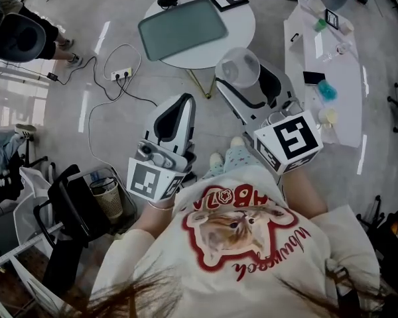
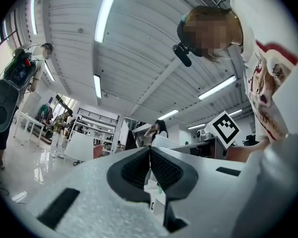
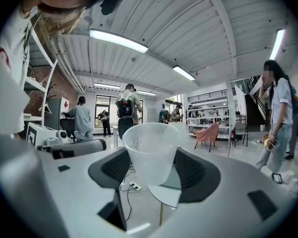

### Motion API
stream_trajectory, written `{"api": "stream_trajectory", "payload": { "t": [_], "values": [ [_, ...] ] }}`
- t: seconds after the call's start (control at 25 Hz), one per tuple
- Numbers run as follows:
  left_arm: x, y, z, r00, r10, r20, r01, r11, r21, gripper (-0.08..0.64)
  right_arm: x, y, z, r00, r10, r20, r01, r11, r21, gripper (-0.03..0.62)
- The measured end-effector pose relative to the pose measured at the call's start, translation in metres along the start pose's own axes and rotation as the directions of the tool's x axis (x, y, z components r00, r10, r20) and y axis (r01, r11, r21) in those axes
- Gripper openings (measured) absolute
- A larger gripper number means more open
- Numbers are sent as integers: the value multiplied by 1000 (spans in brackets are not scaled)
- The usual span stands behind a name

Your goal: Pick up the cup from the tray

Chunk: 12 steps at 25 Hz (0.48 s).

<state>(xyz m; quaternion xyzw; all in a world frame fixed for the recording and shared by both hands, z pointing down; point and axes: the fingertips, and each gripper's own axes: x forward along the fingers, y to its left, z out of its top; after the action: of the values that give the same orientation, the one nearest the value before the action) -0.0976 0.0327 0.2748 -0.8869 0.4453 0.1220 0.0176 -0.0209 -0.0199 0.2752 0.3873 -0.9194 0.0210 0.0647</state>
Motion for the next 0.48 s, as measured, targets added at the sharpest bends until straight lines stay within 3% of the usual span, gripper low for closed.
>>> {"api": "stream_trajectory", "payload": {
  "t": [0.48],
  "values": [
    [7, -50, 2, 1000, 15, 12, -15, 1000, 12, 14, -50, -12, 4, 1000, 5, 29, -5, 1000, -20, 301]
  ]
}}
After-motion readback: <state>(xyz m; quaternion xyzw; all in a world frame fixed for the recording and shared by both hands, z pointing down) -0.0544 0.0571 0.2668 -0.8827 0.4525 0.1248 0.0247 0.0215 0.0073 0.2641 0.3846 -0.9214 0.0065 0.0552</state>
